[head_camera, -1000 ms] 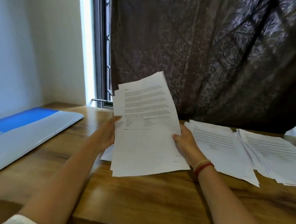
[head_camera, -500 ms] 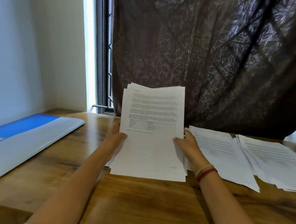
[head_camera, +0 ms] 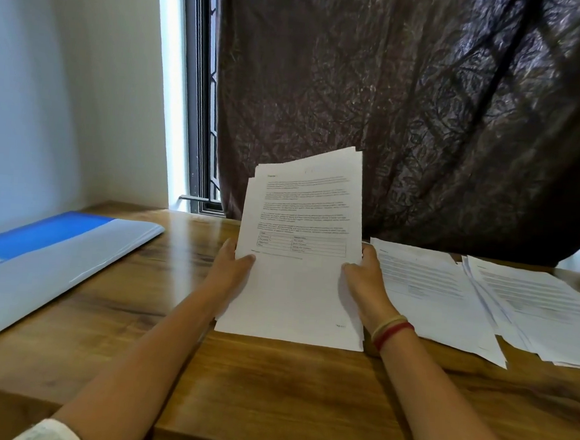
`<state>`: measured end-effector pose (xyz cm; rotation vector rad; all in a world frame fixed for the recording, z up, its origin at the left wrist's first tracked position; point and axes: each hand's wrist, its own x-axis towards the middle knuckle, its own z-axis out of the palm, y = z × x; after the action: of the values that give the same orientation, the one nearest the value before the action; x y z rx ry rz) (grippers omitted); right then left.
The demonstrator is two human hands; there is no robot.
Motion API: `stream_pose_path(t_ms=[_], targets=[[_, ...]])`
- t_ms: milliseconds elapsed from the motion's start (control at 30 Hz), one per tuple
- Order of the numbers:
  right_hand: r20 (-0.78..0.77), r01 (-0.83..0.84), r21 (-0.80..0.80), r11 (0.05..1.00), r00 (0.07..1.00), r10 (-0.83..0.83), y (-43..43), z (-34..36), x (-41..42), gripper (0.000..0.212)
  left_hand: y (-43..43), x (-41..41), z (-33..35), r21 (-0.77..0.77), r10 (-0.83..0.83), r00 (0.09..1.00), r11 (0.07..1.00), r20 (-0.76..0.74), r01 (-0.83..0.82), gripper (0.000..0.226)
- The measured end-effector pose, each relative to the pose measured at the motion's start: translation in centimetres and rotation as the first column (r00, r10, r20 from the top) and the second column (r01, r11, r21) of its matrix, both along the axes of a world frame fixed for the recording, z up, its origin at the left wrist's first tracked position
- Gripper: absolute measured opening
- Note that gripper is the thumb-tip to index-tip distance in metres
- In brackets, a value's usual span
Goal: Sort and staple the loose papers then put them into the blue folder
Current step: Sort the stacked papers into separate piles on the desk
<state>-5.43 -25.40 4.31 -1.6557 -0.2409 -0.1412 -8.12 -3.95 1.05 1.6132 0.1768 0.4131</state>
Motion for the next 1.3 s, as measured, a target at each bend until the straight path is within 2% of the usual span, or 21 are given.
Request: stream_pose_path(t_ms=[100, 233, 333, 467, 600, 700, 767, 833, 967, 1100, 1200, 1300], targets=[[0.040, 0.005, -0.079, 0.997, 0.999, -0.002, 0.1, 0.0, 0.0, 0.037, -0.1, -0.2, 0.3, 0.022, -0.004, 1.000, 1.000, 0.030, 0.003, 0.041], [0.082, 0.065, 0.058, 0.996, 0.994, -0.069, 0.0, 0.5, 0.0, 0.031, -0.6, -0.6, 1.3, 0.049, 0.057, 0.985, 0.997, 0.165, -0.066, 0.034], [0.136, 0.118, 0.167, 0.979, 0.981, -0.141, 0.1, 0.6, -0.2, 0.029, -0.8, -0.9, 1.7, 0.186, 0.099, 0.942, 0.969, 0.319, -0.165, 0.049], [0.216, 0.150, 0.205, 0.967, 0.957, -0.194, 0.5, 0.2, -0.6, 0.041, -0.9, -0.5, 1.0, 0.250, 0.131, 0.916, 0.939, 0.378, -0.237, 0.064], [0.318, 0.140, 0.070, 0.988, 0.935, -0.155, 1.1, -0.4, -0.7, 0.058, -1.1, -0.6, 1.0, 0.177, 0.156, 0.909, 0.955, 0.387, -0.239, 0.066], [0.317, 0.052, 0.009, 0.999, 0.947, -0.052, 1.1, -0.5, -0.5, 0.057, -1.4, -1.1, 1.5, -0.010, 0.123, 0.924, 0.992, 0.363, -0.128, 0.060], [0.281, -0.023, 0.032, 0.999, 0.960, 0.013, 0.7, -0.2, -0.4, 0.047, -1.1, -1.2, 1.8, -0.121, 0.067, 0.938, 0.992, 0.340, -0.027, 0.051], [0.237, -0.065, 0.090, 0.994, 0.970, 0.042, 0.4, 0.1, -0.5, 0.039, -0.8, -0.9, 1.9, -0.154, 0.043, 0.950, 0.988, 0.310, 0.006, 0.042], [0.135, -0.071, 0.250, 0.966, 0.990, 0.037, -0.4, 0.7, -0.2, 0.037, -0.5, -0.8, 2.1, -0.277, 0.027, 0.968, 0.960, 0.250, 0.045, 0.037], [0.027, -0.028, 0.340, 0.940, 0.999, 0.020, -0.9, 0.7, 0.4, 0.037, -0.2, -0.6, 2.0, -0.287, 0.010, 0.971, 0.956, 0.237, 0.060, 0.038], [0.008, -0.022, 0.309, 0.951, 1.000, 0.021, -0.8, 0.5, 0.6, 0.033, -0.4, -0.7, 1.7, -0.272, 0.046, 0.973, 0.962, 0.228, 0.019, 0.043], [0.019, -0.045, 0.276, 0.960, 0.999, 0.042, -0.8, 0.6, 0.4, 0.034, -0.7, -1.0, 1.6, -0.241, 0.089, 0.966, 0.970, 0.245, -0.028, 0.038]])
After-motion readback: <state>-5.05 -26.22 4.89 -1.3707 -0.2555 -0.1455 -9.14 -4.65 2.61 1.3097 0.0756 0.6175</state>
